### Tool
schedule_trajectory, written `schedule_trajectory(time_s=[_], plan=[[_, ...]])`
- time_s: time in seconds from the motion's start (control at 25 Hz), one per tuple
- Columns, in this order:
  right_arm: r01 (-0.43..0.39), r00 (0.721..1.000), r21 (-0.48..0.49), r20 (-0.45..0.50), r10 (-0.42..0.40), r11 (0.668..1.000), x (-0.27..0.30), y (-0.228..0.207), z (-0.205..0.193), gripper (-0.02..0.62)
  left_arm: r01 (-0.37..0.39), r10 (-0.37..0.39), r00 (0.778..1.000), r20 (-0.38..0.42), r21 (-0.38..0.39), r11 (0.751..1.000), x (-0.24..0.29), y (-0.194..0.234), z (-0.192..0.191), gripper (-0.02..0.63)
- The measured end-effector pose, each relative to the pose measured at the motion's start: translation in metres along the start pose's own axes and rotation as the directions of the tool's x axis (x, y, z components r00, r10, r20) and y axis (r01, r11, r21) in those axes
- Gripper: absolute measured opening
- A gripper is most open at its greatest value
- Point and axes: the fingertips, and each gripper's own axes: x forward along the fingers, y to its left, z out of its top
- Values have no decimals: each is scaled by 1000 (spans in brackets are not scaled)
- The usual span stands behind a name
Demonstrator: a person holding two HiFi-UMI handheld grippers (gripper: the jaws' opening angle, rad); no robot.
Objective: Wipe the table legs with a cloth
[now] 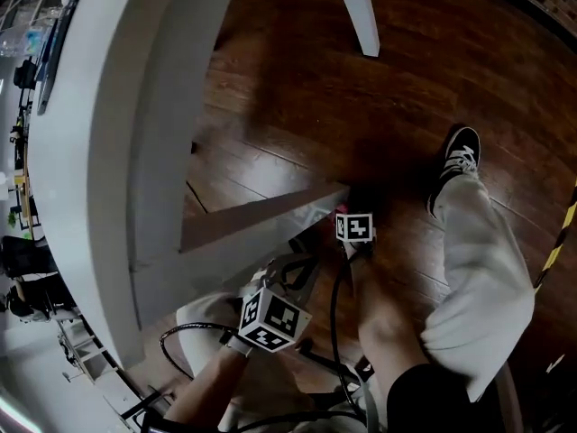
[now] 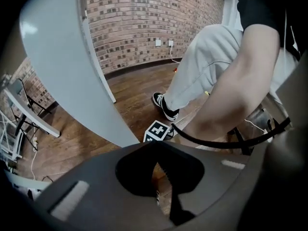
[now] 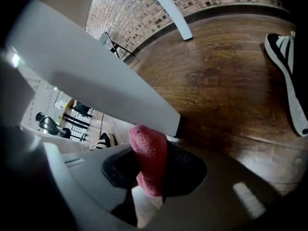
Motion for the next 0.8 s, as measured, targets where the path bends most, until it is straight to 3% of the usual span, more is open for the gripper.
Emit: schedule_trajectory(time_s=[0.08,0.16,0.28,0.4,0.56,0.8], plan=[[84,995,64,-57,-81,994,2,-30,-16,109,13,-13,1000,-6,5,1000,5,-7,0,3],[156,988,196,-51,-149,968,0,-61,-18,107,24,-24,1000,-15,24,999,10,-12,-3,3],[131,989,312,31,-148,941,-4,-76,-1,107,33,-32,999,-35,28,999,11,-14,-11,3],[18,994,263,97,-45,965,-6,-54,22,107,29,-28,999,-33,22,999,10,-15,-10,3],[-43,993,182,118,22,982,-17,-35,43,106,15,-15,1000,9,30,999,5,-16,1,3],[-188,971,160,180,159,969,-62,-3,62,106,-16,13,999,52,39,999,-3,-29,7,3]])
